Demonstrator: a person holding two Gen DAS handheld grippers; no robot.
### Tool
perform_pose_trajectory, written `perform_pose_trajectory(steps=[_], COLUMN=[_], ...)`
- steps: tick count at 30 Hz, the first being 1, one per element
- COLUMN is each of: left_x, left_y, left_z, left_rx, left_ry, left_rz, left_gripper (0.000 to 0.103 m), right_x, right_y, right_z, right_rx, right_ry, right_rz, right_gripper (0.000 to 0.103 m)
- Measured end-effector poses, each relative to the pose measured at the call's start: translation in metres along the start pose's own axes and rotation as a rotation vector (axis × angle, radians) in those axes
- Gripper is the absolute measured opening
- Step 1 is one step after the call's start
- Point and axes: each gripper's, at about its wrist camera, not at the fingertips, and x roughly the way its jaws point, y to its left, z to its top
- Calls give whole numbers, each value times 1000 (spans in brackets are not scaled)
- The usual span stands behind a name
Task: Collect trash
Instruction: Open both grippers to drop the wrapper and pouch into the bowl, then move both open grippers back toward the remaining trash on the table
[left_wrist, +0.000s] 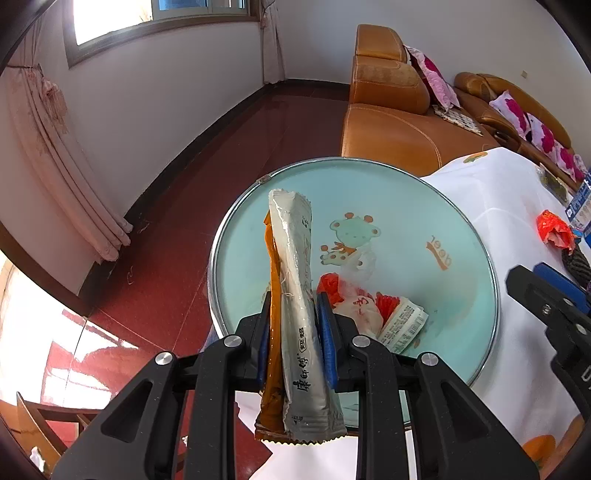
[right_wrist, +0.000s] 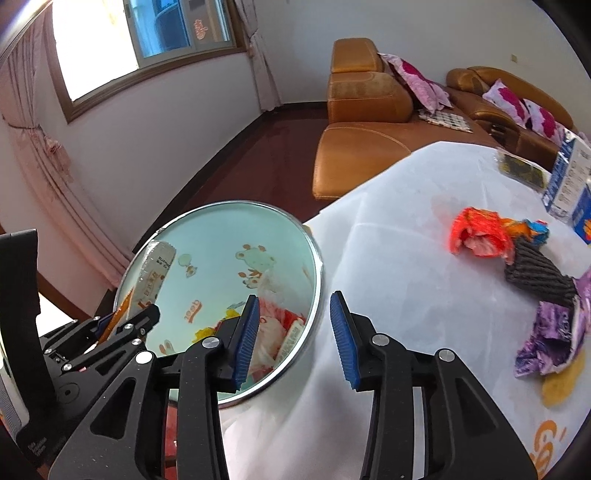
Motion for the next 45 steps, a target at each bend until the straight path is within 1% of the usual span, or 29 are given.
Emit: perform_pose_trajectory(steps=[5, 7, 8, 9, 11, 16, 18, 20, 23, 26, 31, 35, 39, 42, 45], left_x=[-5, -8, -10, -13, -17, -25, -29, -33, -37, -43, -51, -56, -61, -63, -61], left_y=[-5, -6, -8, -9, -12, -16, -17, -20, -26, -34, -48, -60, -71, -81, -92], left_z=[-1, -1, -1, -1, -1, -2, -4, -6, -8, -11, -14, -18, -23, -27, -33], left_rx=[11, 16, 20, 23, 32, 38, 39, 38, 46, 54, 82, 101, 120, 134, 147], left_ry=[-7, -12, -19, -25, -34, -44, -48, -52, -55, -59, -66, -66, -75, -73, -55], left_rz=[4, 12, 19, 24, 27, 41, 45, 48, 46, 43, 25, 7, 1, -7, -25], left_gripper=[26, 35, 46, 51, 51, 59, 67, 71, 72, 80, 81, 85, 95, 96, 96], right_x=[-14, -19, -22, -24, -30, -42, -48, -54, -63, -72, -87, -100, -109, -116, -123], right_y=[-12, -15, -18, -18, -21, -27, -32, -38, -51, -66, -91, -110, -131, -149, -168], right_z=[-3, -5, -6, -6, -8, -13, -15, -19, -23, -30, -43, -52, -61, -70, -79], right_rx=[23, 33, 41, 45, 54, 64, 73, 84, 103, 133, 184, 222, 260, 301, 342], right_ry=[-14, -19, -21, -22, -29, -43, -50, -56, -64, -68, -78, -87, -96, -92, -91], right_rz=[-7, -10, -12, -13, -17, -24, -31, -39, -61, -88, -126, -151, -187, -216, -247], right_gripper=[40, 40, 41, 41, 42, 42, 42, 42, 42, 42, 42, 42, 46, 46, 46])
